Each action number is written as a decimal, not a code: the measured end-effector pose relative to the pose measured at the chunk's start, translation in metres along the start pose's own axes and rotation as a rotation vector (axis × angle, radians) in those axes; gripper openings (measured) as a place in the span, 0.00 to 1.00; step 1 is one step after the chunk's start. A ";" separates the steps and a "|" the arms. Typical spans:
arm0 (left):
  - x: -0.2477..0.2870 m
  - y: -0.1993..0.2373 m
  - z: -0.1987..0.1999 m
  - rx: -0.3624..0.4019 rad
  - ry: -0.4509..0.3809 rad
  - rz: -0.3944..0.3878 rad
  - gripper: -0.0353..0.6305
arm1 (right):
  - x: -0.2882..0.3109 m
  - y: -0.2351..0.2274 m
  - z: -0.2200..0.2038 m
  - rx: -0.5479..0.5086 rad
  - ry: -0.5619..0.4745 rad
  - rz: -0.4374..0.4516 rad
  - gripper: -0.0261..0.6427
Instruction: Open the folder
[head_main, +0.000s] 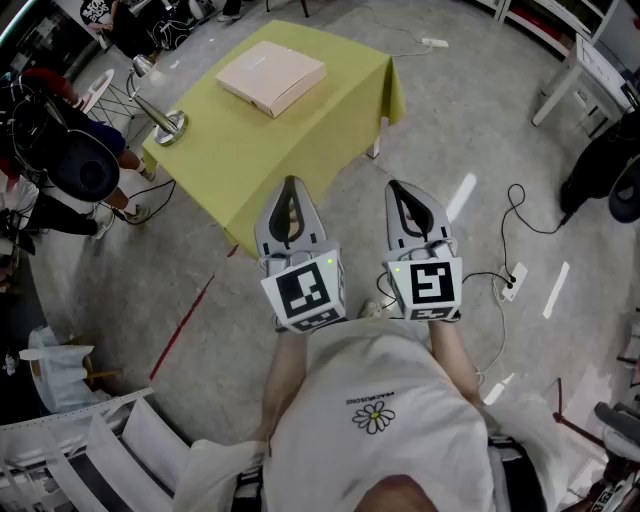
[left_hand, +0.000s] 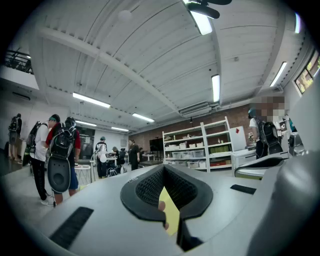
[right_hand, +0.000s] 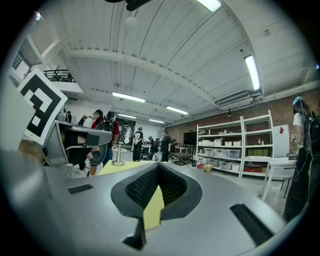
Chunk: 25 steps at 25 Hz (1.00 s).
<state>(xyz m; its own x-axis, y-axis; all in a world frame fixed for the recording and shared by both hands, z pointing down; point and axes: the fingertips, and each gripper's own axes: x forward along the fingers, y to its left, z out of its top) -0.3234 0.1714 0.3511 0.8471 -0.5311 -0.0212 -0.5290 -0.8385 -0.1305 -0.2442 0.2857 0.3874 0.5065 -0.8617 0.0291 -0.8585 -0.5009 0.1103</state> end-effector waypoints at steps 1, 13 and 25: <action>-0.001 -0.001 0.000 0.001 -0.001 -0.002 0.07 | -0.001 0.000 0.000 -0.002 -0.002 0.001 0.05; -0.005 -0.005 -0.012 0.013 0.039 -0.018 0.07 | -0.006 0.007 -0.013 0.038 0.019 0.040 0.05; 0.029 -0.002 -0.020 -0.030 0.046 -0.032 0.07 | 0.013 0.006 -0.017 0.041 0.004 0.098 0.05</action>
<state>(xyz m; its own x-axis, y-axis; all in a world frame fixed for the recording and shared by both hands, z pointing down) -0.2988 0.1549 0.3700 0.8605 -0.5087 0.0283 -0.5039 -0.8579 -0.1003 -0.2413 0.2728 0.4056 0.4204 -0.9064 0.0413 -0.9064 -0.4173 0.0658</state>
